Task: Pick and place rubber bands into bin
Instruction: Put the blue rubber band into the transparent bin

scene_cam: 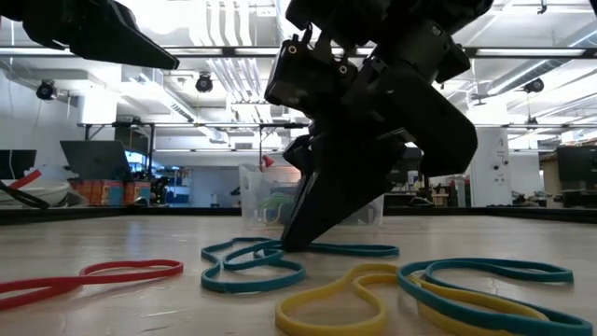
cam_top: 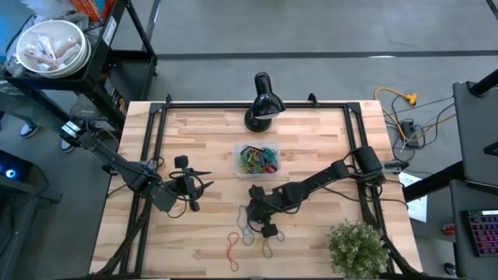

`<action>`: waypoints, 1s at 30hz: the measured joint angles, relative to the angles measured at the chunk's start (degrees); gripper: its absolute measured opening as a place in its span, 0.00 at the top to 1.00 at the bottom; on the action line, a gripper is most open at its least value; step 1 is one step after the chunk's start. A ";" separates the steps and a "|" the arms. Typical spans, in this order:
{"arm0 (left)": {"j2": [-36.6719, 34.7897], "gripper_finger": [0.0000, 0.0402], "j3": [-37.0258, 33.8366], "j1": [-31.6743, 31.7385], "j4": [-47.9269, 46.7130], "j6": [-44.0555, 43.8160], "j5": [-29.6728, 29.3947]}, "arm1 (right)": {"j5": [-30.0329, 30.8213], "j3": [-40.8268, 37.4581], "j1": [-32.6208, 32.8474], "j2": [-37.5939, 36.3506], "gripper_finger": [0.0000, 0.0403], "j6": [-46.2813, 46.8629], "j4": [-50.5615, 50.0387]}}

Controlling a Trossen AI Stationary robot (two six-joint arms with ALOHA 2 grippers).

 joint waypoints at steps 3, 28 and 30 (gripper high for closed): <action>0.00 0.66 0.00 0.00 0.00 0.00 0.00 | 0.00 0.56 0.15 -0.03 0.97 -0.66 -0.68; -0.01 0.66 0.00 -0.01 0.03 -0.01 0.00 | 6.61 5.47 0.51 -12.23 0.98 -9.03 -12.54; 0.00 0.66 0.00 -0.01 0.06 -0.02 0.00 | 9.41 5.50 0.51 -13.76 0.98 -10.32 -13.63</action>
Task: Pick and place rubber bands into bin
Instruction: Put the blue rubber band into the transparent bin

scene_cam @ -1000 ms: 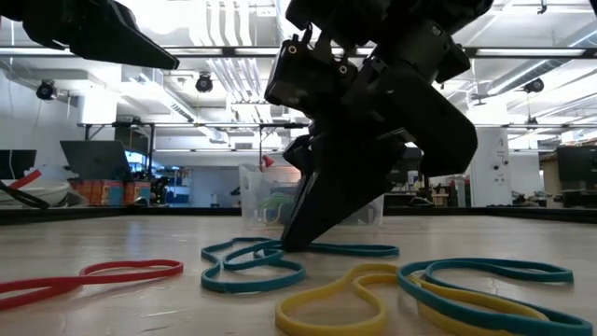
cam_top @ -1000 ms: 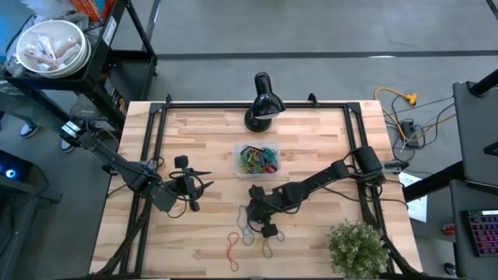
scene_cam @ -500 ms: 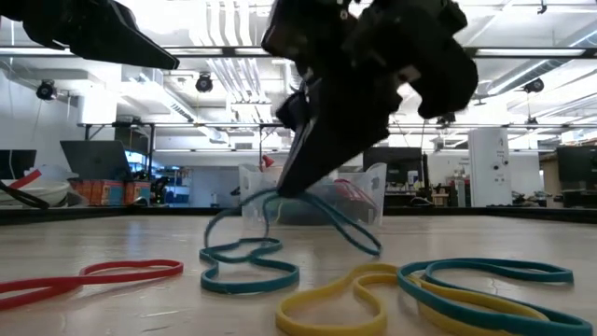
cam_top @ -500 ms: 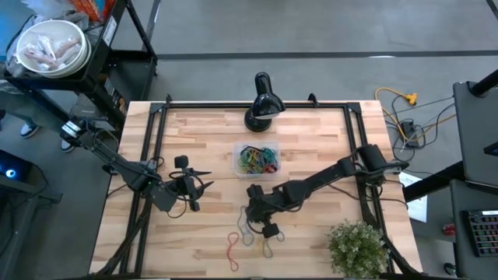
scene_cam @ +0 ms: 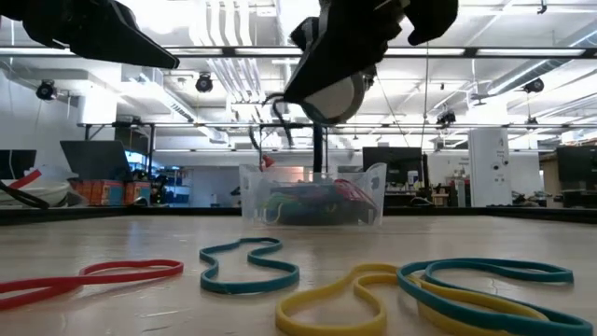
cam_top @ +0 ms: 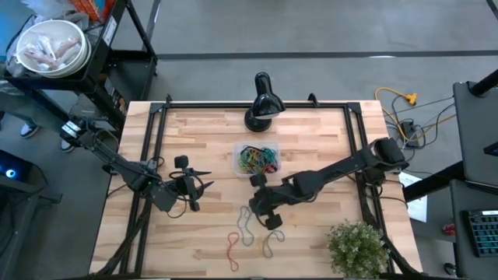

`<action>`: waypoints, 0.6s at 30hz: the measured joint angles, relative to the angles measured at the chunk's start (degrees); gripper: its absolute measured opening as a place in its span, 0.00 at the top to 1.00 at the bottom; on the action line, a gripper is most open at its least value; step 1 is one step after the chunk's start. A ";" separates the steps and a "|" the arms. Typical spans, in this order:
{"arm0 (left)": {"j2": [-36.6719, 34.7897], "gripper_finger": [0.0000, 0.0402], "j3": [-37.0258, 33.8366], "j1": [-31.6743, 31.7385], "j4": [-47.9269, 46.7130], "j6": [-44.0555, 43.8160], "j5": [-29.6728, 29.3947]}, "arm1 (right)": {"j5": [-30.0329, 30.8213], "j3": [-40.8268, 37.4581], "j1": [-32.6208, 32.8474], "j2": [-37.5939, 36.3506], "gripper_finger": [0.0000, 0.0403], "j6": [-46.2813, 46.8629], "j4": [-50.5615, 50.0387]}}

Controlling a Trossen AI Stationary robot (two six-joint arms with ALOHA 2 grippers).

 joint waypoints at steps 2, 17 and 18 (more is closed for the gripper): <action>0.00 0.66 0.00 0.01 0.06 0.00 0.02 | 3.37 0.00 -0.21 -1.24 0.98 -1.43 -1.03; 0.00 0.66 0.00 0.01 0.24 0.00 0.02 | 18.06 -0.11 -8.04 -4.66 0.98 -2.87 -4.09; -0.01 0.66 0.00 0.01 0.24 0.00 0.02 | 18.07 -0.14 -8.88 -4.60 0.98 -2.22 -4.57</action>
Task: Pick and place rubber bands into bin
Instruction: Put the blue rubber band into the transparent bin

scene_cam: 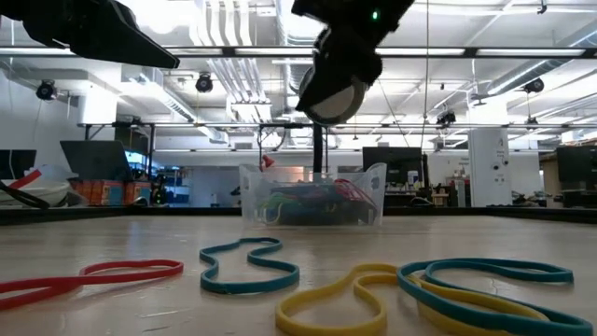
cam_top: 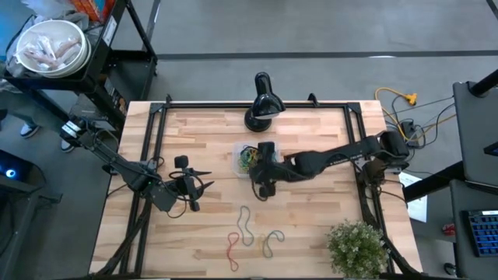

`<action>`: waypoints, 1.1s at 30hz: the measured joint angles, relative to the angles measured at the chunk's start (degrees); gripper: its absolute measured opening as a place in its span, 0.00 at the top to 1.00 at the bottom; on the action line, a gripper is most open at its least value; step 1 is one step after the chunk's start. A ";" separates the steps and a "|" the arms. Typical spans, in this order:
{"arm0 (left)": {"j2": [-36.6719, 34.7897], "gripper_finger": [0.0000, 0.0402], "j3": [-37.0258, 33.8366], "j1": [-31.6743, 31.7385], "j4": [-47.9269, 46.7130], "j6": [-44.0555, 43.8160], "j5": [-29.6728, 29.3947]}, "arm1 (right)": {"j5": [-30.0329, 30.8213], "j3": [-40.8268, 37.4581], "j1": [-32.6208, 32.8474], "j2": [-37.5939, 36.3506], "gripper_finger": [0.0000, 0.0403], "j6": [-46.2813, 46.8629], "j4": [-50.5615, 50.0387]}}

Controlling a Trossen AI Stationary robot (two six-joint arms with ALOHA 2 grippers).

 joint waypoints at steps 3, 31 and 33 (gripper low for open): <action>0.01 0.66 0.00 0.00 -0.02 0.00 0.00 | 0.03 -0.83 -2.51 0.06 0.98 1.82 -1.03; 0.00 0.66 0.00 -0.02 -0.15 0.00 0.00 | -4.15 -2.36 -10.52 2.71 0.85 7.23 -1.72; 0.00 0.66 0.00 0.00 -0.13 0.00 0.00 | -5.02 -2.35 -10.54 2.71 0.80 7.32 -1.67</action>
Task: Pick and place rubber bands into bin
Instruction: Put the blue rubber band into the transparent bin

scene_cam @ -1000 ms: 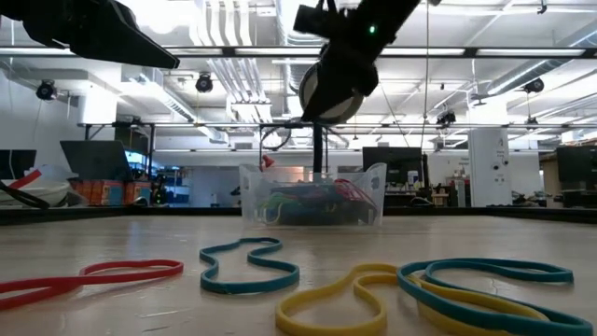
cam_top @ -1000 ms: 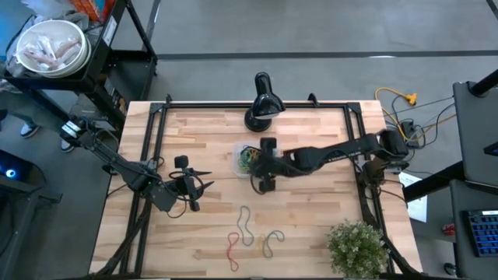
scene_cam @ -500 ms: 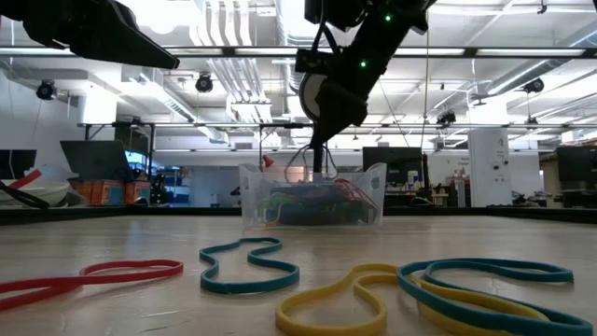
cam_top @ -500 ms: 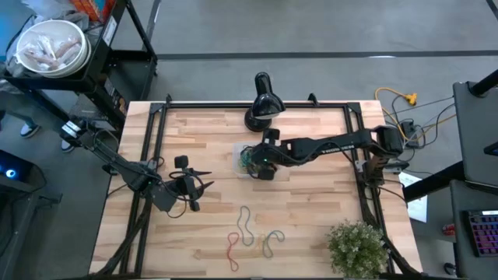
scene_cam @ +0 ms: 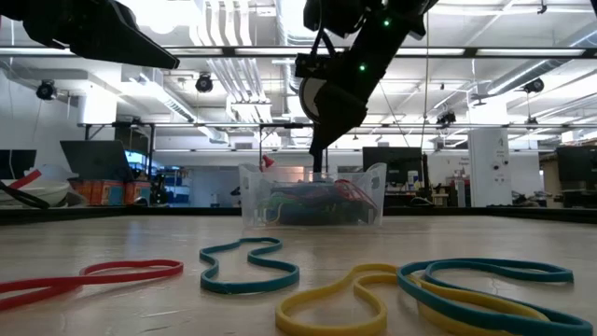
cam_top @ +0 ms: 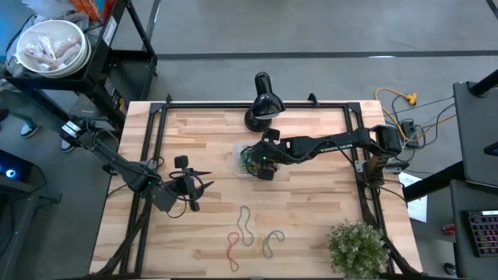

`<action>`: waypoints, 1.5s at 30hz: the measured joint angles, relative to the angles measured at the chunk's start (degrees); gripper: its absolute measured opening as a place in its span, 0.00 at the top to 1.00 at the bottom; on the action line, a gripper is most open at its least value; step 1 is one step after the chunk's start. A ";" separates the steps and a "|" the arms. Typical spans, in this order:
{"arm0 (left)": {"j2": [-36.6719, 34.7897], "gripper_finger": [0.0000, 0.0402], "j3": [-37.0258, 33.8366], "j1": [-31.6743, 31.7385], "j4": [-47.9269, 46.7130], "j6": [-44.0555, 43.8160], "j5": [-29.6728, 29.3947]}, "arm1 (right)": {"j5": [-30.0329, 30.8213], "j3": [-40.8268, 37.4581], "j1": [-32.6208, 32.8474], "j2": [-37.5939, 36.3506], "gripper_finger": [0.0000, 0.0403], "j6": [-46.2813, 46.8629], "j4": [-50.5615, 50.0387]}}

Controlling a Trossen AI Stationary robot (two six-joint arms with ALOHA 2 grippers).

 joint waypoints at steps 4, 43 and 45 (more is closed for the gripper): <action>0.01 0.66 0.00 -0.01 -0.02 0.00 0.00 | -0.24 0.00 0.44 -0.02 0.72 -0.21 -0.01; 33.24 0.66 22.54 11.28 -2.32 14.29 42.48 | -0.24 -3.61 23.63 -4.75 0.80 7.00 -10.19; 34.37 0.66 24.45 11.79 -4.94 13.83 43.50 | -0.12 -4.91 24.49 -5.63 0.81 9.01 -9.65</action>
